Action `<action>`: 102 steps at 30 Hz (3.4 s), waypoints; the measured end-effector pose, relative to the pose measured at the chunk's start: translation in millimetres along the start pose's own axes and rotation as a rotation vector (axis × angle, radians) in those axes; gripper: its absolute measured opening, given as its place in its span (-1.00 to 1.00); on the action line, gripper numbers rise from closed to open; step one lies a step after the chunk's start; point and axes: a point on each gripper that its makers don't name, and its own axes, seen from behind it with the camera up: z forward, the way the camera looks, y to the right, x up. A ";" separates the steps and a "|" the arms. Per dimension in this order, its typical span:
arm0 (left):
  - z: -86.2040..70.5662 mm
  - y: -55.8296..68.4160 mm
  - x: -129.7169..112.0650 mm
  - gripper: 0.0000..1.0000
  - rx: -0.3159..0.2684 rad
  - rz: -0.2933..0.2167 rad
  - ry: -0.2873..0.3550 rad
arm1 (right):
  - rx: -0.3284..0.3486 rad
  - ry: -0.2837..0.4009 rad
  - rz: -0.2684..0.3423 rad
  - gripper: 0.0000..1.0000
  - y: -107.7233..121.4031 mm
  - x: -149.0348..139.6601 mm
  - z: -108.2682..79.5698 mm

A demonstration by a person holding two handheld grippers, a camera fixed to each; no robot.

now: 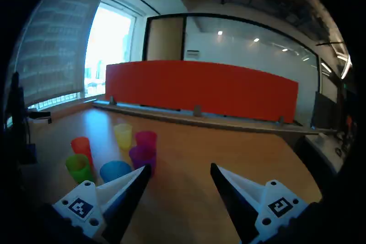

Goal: Pour water

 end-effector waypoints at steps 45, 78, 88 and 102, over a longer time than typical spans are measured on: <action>13.5 -7.8 31.4 0.99 0.163 -0.017 0.153 | -0.257 0.174 0.057 0.99 50.0 23.7 -18.2; 23.8 -27.7 -23.4 0.98 0.191 -0.025 0.126 | -0.279 0.118 0.070 1.00 40.7 15.8 -13.1; 23.8 -25.9 -26.4 0.99 0.182 -0.046 0.126 | -0.288 0.115 0.062 1.00 41.9 14.6 -13.5; 21.9 -30.1 -26.3 0.98 0.189 -0.046 0.126 | -0.291 0.120 0.064 1.00 45.8 18.2 -17.4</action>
